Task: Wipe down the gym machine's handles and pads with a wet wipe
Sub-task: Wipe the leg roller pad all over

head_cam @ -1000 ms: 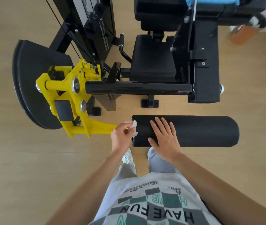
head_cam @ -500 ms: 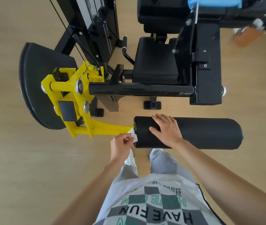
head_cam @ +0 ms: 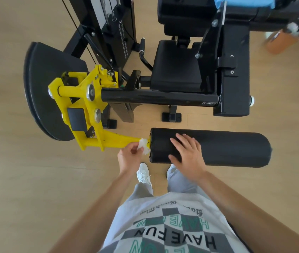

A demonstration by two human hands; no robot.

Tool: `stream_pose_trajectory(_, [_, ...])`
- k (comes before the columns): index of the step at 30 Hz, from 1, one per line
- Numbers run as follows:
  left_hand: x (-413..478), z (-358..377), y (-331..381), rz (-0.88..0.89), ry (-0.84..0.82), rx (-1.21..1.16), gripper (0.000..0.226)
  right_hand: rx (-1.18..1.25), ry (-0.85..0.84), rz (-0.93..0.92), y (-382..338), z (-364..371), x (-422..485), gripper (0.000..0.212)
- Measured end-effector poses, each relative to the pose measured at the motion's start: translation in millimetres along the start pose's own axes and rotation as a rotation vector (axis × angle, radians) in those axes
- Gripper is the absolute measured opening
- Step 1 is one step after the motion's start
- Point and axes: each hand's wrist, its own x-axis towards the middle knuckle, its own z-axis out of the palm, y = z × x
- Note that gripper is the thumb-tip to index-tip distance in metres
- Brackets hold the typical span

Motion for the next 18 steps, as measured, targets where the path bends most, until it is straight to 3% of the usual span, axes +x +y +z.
stream_pose_trajectory(3, [6,7,8,0.045,-0.057,-0.041,0.014,-0.062,-0.098,0.001,0,10,-12,0.071])
stream_pose_trajectory(9, [0,16,-5,0.040,-0.138,0.039,0.026,-0.081,-0.138,0.026,3,2,4,0.062])
stream_pose_trajectory(15, [-21,13,-32,0.050,-0.208,0.158,0.021,-0.134,-0.179,0.038,5,-8,34,0.064])
stream_pose_trajectory(18, [-29,13,-41,0.073,-0.327,0.242,0.016,-0.117,-0.214,0.043,8,-14,49,0.057])
